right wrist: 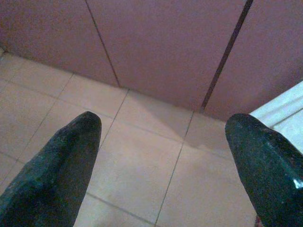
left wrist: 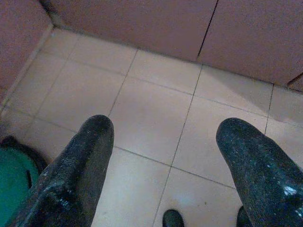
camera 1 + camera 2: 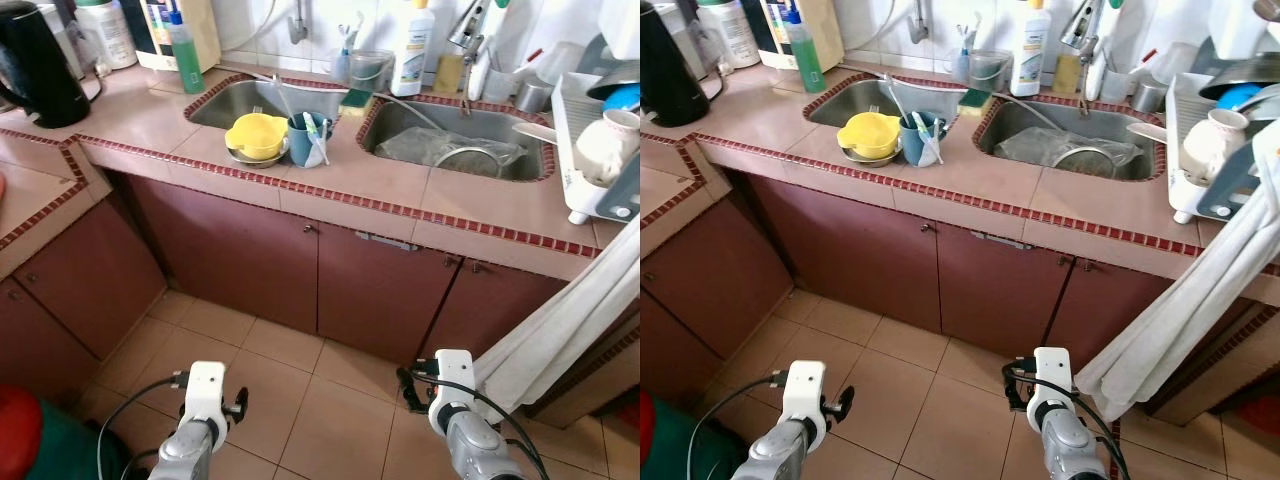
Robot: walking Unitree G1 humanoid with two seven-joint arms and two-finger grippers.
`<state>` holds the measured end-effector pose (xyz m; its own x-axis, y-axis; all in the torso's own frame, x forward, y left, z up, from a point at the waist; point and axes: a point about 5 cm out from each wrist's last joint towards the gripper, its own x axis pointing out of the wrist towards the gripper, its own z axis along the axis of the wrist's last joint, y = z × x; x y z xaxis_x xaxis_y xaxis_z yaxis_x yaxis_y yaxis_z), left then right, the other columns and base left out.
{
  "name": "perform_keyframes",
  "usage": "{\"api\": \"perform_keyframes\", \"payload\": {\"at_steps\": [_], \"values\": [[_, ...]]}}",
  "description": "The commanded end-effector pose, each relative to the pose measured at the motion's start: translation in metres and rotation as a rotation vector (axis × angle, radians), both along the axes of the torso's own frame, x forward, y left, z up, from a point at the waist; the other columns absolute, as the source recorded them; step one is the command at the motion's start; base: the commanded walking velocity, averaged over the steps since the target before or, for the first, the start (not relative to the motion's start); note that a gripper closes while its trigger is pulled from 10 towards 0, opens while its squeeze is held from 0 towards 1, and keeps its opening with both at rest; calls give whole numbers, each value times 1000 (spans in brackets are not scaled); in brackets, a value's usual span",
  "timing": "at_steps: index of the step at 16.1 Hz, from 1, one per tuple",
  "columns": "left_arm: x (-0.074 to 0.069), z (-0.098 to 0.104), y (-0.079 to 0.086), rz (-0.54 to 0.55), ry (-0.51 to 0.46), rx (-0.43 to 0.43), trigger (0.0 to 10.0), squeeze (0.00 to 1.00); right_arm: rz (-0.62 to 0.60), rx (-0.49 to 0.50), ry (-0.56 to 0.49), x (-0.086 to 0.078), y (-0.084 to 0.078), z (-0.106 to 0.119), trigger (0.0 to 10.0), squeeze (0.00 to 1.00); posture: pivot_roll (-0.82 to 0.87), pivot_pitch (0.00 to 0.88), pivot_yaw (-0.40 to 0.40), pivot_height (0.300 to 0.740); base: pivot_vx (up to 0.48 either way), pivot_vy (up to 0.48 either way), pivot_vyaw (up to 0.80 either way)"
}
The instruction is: Kitchen organization
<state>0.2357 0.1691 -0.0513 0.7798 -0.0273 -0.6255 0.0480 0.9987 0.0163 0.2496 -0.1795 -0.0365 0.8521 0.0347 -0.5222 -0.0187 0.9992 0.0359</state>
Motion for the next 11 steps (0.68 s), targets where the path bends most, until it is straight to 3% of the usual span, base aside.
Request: {"api": "perform_keyframes", "payload": {"at_steps": [1, 3, 7, 11], "values": [[7, 4, -6, -28, -13, 13, 10000, 0, -13, -14, -46, 3, -4, 5, 10000, 0, -91, 0, 41, 732, 0, 0, 0], [8, 5, -10, -32, -15, 9, 10000, 0, -15, 25, -56, 1, -6, 5, 10000, 0, -95, 0, 35, 732, 0, 0, 0], [14, 9, -22, -44, -52, -5, 10000, 0, 14, -26, -39, -3, -14, 3, 10000, 0, -52, 0, -32, 732, 0, 0, 0], [16, 13, -27, 5, -102, -27, 10000, 0, 72, -22, -41, 4, -15, 8, 10000, 0, 53, 0, -127, 732, 0, 0, 0]]}}
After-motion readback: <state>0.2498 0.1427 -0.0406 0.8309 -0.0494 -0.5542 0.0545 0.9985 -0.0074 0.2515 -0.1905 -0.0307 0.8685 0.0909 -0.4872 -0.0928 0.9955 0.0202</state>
